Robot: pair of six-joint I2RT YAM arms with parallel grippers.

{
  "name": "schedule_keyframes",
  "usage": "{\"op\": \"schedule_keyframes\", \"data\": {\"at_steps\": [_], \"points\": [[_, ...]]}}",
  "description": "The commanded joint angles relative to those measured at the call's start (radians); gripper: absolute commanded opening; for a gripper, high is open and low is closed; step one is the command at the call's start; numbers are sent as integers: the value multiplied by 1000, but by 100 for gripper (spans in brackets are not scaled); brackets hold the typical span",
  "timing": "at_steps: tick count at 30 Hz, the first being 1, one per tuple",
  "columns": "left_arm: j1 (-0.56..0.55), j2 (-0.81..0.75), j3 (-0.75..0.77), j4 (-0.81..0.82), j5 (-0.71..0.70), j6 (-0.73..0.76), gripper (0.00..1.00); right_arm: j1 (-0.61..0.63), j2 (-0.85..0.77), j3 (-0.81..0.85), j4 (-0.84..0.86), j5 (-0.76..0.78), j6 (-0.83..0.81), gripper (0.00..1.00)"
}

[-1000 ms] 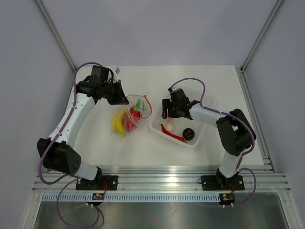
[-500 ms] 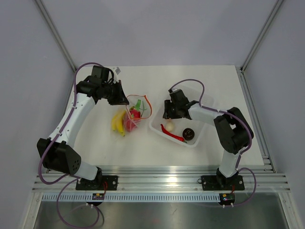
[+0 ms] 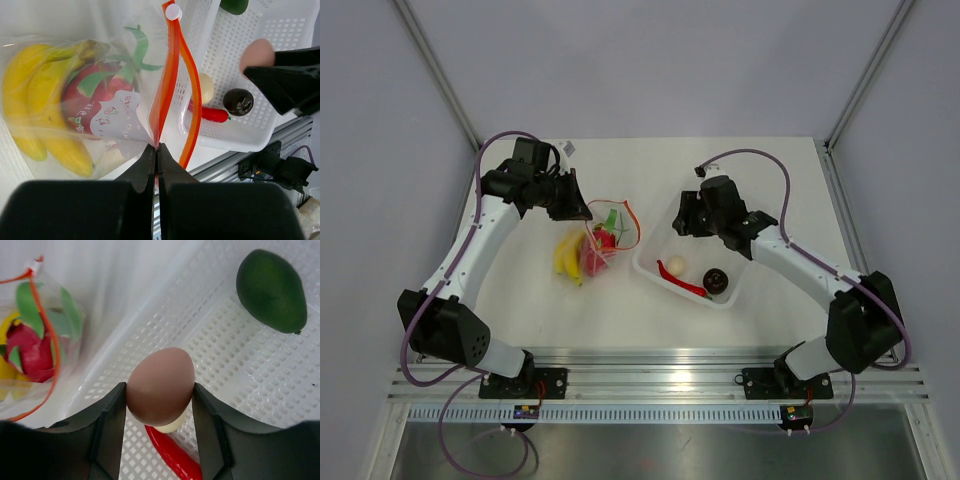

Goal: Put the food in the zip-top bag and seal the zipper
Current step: Pick up the fake food from the bin, then place the fake food in the zipper food storage bag.

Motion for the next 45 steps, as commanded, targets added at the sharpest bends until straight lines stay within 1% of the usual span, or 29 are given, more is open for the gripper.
{"op": "schedule_keyframes", "data": {"at_steps": [1,5,9,14,15,16,19,20,21,23,25,28,30,33,34,35,38,41,43,44,45], "points": [[-5,-42,47,33,46,12,0,2,-101,45,-36,-23,8,30],[-5,-42,41,35,47,12,0,57,-94,147,-63,-37,20,30],[-5,-48,38,35,52,7,0,170,12,250,-59,-19,23,31],[-5,-65,36,24,51,15,0,233,167,388,-46,-37,44,31],[-5,-69,35,23,49,15,0,241,188,408,-46,-87,47,31],[-5,-74,33,21,51,16,0,250,210,428,-46,-100,46,31],[-5,-83,26,26,60,19,0,264,294,548,-113,-184,23,45],[-5,-86,24,26,60,18,0,262,320,563,-137,-194,15,66],[-5,-86,19,29,64,16,0,262,322,567,-153,-195,8,74],[-5,-86,18,29,66,18,0,262,279,516,-118,-148,4,87],[-5,-86,13,33,67,16,0,258,245,469,-110,-102,-8,91],[-5,-83,13,36,77,13,0,229,192,417,-115,-60,-12,91],[-5,-80,13,40,80,10,0,207,150,381,-113,-48,-6,88],[-5,-81,12,41,78,13,0,149,92,291,-104,-13,23,78],[-5,-81,12,38,77,15,0,117,77,239,-96,-11,35,70],[-5,-81,13,39,77,15,0,105,52,216,-96,4,43,66],[-5,-80,15,38,74,13,0,75,27,154,-125,38,35,59],[-5,-77,18,40,77,10,0,69,44,128,-180,43,3,60],[-5,-75,18,39,77,10,0,68,59,108,-202,17,-29,61],[-5,-75,18,40,78,10,0,69,78,102,-217,-23,-41,67],[-5,-74,18,41,78,9,0,69,90,99,-227,-37,-46,70]]}}
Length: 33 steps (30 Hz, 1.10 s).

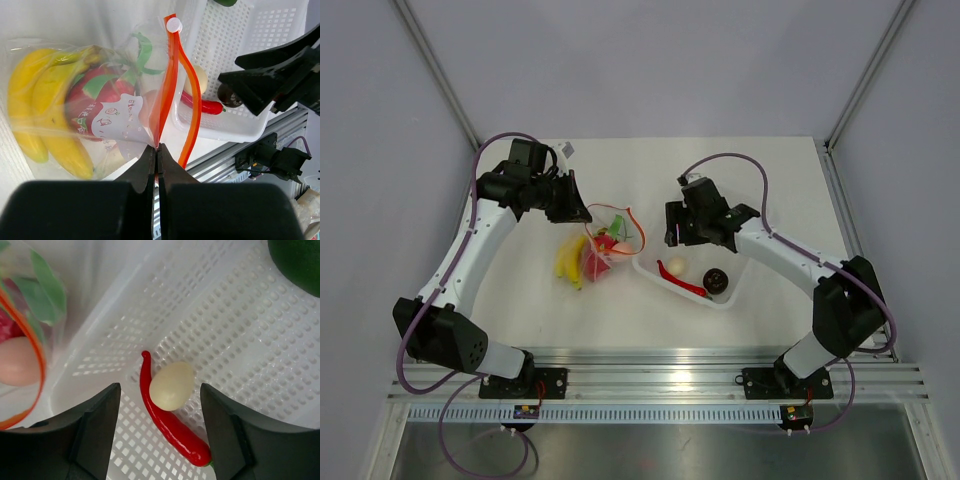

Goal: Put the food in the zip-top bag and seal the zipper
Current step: Pick up the fake food from the bin.

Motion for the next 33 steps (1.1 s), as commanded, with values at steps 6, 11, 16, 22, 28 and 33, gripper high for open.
{"op": "schedule_keyframes", "data": {"at_steps": [6,11,16,22,28,33], "points": [[-3,-39,18,68,46,-4,0,7,93,-47,-24,-114,-37,83],[-5,-37,18,68,51,-7,0,7,168,-45,3,-105,-9,83],[-5,-40,21,62,48,-4,0,7,211,-47,22,-82,12,74],[-5,-43,20,62,48,1,0,7,174,-53,16,-18,19,48],[-5,-43,9,71,54,1,0,7,33,-41,-36,18,12,43],[-8,-43,3,76,58,1,0,12,-66,19,-63,-37,11,42]]}}
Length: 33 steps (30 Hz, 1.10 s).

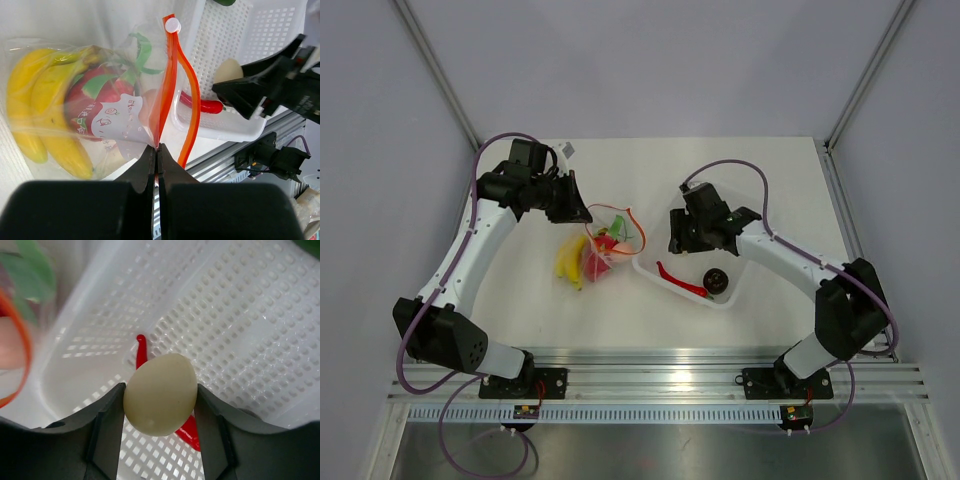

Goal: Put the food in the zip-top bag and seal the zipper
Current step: Pick up the fake food from the bin, then place the fake food in the zipper food storage bag.

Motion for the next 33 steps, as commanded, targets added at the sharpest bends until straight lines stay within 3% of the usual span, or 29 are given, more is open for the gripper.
{"op": "schedule_keyframes", "data": {"at_steps": [1,8,16,18,21,24,29,33], "points": [[-8,-43,4,75,54,0,0,16,-91,81,-9,-56,3,42],[-12,-54,-13,86,63,-14,0,140,-30,290,-6,-84,10,45],[-15,-75,-1,60,53,-9,0,197,214,512,-5,-193,26,46],[-15,-79,-1,59,57,-8,0,201,264,564,-9,-222,26,58],[-15,-83,2,62,74,-11,0,209,283,606,-9,-246,13,84],[-15,-79,8,62,85,-17,0,211,255,594,-6,-215,6,90],[-15,-75,13,66,94,-19,0,209,185,520,-11,-66,-10,91],[-15,-72,11,68,96,-17,0,198,79,396,37,99,30,78]]}}
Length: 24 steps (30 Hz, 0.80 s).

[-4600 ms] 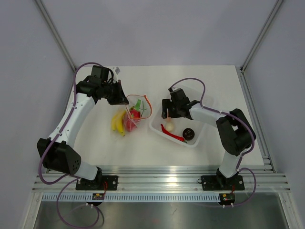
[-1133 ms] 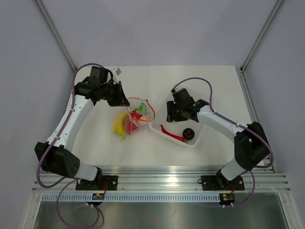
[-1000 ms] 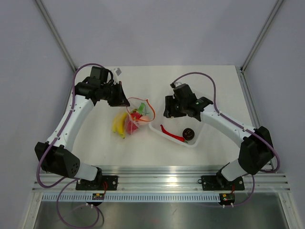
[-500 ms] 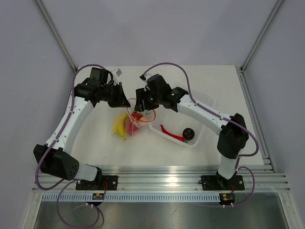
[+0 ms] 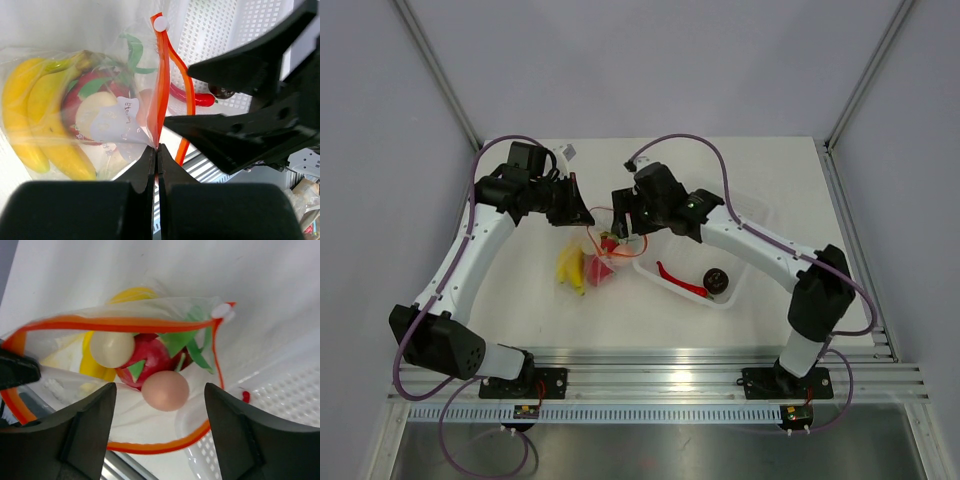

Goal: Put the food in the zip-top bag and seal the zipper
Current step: Place the fake food in the zipper food storage bag, then adjust the zipper food storage bag at the center of the board.

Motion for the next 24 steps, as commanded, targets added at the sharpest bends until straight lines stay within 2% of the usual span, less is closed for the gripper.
{"op": "schedule_keyframes", "data": {"at_steps": [1,4,8,19,21,22,24], "points": [[-3,-36,29,69,59,-14,0,-20,-127,-79,49,170,22,75],[-3,-39,27,69,58,-11,0,-91,-147,-188,57,125,96,71],[-3,-35,26,77,59,-15,0,-115,-147,-250,80,73,119,71],[-3,-24,32,73,47,-12,0,-106,-86,-268,161,-92,146,58],[-3,-24,34,70,46,-11,0,-106,-76,-264,162,-108,145,41],[-3,-24,35,69,43,-9,0,-105,-75,-253,161,-115,145,19],[-3,-21,52,51,10,5,0,-105,-73,-232,153,-127,143,5]]}}
